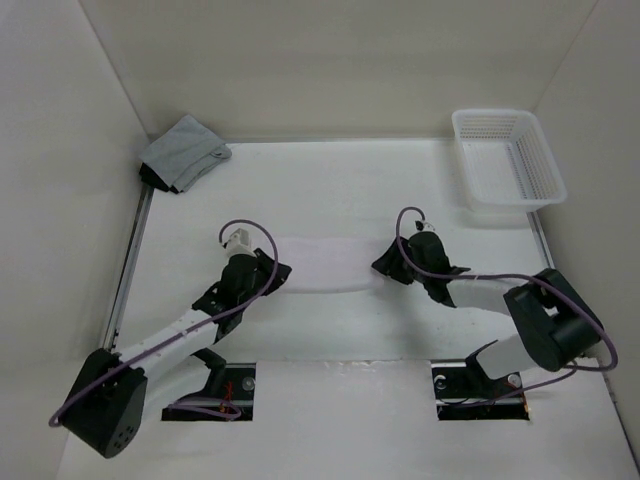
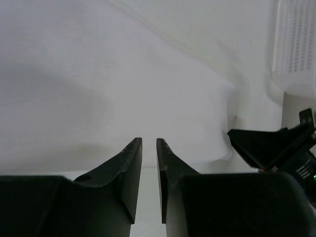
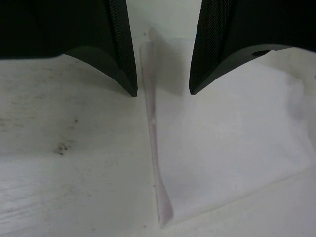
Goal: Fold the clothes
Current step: Fold the tank top
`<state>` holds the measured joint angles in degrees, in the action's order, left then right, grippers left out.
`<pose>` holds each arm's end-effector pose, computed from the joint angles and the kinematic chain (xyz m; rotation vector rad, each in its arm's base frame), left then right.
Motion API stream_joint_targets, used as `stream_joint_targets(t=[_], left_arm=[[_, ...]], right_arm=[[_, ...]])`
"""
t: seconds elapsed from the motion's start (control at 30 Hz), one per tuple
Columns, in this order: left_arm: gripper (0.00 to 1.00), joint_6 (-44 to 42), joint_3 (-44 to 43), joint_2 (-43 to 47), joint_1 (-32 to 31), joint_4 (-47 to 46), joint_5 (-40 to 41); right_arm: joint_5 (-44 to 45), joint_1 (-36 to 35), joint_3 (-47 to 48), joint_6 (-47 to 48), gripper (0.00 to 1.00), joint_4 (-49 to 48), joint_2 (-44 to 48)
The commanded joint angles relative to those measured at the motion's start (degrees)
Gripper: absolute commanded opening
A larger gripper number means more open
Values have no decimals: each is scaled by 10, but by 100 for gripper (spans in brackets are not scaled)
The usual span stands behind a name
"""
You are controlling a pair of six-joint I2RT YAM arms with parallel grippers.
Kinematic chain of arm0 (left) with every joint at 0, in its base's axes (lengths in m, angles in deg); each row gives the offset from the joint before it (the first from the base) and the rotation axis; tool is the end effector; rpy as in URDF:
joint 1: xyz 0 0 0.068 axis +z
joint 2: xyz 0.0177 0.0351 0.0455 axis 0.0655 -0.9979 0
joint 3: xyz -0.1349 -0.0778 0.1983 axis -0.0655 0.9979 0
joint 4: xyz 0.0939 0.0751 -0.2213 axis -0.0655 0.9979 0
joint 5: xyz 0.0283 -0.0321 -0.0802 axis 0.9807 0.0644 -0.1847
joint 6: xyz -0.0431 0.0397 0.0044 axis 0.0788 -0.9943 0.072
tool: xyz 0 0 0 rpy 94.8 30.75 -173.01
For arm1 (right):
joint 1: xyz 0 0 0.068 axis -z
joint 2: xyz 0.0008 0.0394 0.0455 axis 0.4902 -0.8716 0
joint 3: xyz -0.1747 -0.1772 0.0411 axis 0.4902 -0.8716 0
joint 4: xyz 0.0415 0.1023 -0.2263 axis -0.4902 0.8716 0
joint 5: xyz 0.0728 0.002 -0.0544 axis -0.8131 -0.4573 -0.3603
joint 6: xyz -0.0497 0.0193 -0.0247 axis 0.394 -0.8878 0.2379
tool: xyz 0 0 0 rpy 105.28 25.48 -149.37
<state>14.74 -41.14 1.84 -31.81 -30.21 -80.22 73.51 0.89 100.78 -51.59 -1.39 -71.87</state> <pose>0.1786 -0.0906 0.1589 -0.5847 2.0671 -0.7977 0.2286 0.1254 0.1245 0.3634 2.3229 0.7210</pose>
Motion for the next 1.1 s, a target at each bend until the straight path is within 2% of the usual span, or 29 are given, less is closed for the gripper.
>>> stream_joint_targets(t=[0.0, 0.13, 0.23, 0.3, 0.4, 0.5, 0.63, 0.73, 0.87, 1.07], left_arm=[[17, 8, -20, -46, -41, -94, 51], [18, 8, -19, -69, -53, -128, 49], [18, 4, -19, -73, -55, -130, 45], [18, 3, -17, -68, -55, -130, 43], [18, 0, -16, -59, -60, -130, 42], [18, 0, -15, -58, -67, -129, 42], [20, -4, -12, -48, -71, -126, 40], [22, -12, -10, -28, -65, -119, 35], [23, -24, -9, 9, -49, -93, 27], [25, -27, 5, 68, -23, -65, 8]], right_arm=[[-36, 0, -2, -42, 50, -78, -41], [-64, -1, -34, -110, 41, -162, -79], [-58, 6, -61, -143, 24, -229, -93], [-44, 12, -85, -153, 16, -273, -80], [-26, 19, -119, -150, 11, -279, -14], [-3, 19, -131, -123, 10, -198, 84], [67, -4, -85, -49, 10, 15, 241], [108, -32, -24, 1, 11, 150, 312], [121, -71, 67, 38, 11, 232, 291], [152, -150, 224, 78, 12, 288, 129]])
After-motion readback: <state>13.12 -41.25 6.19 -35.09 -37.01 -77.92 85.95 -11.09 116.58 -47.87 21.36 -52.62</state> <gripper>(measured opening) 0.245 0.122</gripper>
